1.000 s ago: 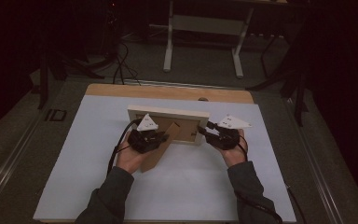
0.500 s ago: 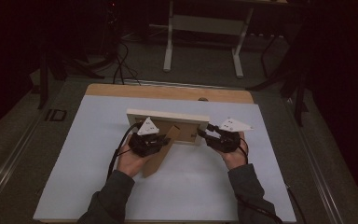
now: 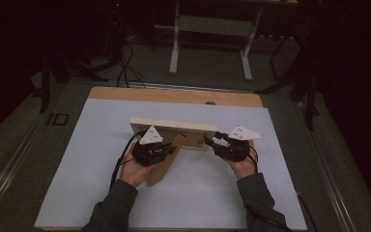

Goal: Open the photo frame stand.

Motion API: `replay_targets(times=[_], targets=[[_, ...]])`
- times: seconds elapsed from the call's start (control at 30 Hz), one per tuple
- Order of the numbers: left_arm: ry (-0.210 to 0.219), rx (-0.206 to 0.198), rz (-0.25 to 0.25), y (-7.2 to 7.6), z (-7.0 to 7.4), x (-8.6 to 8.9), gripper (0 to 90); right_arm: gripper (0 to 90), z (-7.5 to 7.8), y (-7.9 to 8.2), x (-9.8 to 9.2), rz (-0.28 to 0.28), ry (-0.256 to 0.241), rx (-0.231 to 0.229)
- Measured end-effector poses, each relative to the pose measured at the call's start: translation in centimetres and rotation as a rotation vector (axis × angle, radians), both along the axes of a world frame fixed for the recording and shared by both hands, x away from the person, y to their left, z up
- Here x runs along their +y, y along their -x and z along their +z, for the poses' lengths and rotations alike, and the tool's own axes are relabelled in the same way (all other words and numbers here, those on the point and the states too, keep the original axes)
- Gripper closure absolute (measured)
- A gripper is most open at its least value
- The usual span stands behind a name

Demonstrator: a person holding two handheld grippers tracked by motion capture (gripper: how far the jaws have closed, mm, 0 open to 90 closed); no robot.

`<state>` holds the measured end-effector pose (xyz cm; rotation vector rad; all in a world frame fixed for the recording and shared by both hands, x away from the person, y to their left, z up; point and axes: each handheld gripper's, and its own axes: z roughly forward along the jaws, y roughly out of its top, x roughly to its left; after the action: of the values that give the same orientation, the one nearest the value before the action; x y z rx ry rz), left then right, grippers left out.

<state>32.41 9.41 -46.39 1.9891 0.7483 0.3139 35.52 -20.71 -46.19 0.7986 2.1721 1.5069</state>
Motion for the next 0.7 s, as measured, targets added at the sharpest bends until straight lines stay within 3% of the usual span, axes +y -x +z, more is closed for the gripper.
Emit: replay_targets(times=[0.53, 0.7], targets=[[-0.002, 0.002, -0.014, 0.75, -0.66, 0.16, 80.3, 56.6, -0.24, 0.91, 0.15, 0.014, 0.034, -0.025], [-0.011, -0.001, -0.009, 0.84, -0.81, 0.27, 76.4, 56.5, -0.30, 0.98, 0.17, 0.014, 0.038, -0.027]])
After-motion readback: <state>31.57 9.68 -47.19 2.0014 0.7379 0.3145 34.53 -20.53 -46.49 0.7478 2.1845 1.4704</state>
